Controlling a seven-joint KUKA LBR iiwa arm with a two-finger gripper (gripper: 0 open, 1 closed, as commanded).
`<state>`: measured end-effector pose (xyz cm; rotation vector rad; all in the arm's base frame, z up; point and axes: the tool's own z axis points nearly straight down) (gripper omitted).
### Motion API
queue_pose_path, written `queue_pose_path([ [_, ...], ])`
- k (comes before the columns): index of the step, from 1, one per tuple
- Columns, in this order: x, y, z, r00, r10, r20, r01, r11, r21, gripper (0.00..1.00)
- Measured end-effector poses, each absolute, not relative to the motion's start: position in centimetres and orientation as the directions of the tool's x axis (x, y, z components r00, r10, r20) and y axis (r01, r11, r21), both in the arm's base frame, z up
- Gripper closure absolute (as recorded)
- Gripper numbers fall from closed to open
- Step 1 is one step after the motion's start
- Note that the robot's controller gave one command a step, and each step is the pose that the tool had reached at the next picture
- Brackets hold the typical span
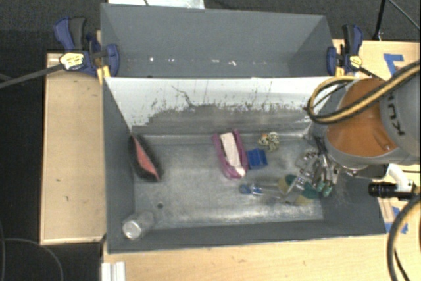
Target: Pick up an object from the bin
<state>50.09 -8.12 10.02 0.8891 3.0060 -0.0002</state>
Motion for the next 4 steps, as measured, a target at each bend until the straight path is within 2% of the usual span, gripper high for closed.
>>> queue_pose_path([
  [1,50.3,-8.7,6.9,-0.771,0.637,0.002,0.637,0.771,0.000,0.00],
  [2,50.3,-8.7,6.9,-0.775,0.632,0.002,0.632,0.775,0.000,0.00],
  [3,50.3,-8.7,6.9,-0.778,0.628,0.003,0.628,0.778,-0.001,1.00],
  [4,50.5,-8.7,13.9,-0.784,0.621,-0.007,0.621,0.784,0.004,1.00],
])
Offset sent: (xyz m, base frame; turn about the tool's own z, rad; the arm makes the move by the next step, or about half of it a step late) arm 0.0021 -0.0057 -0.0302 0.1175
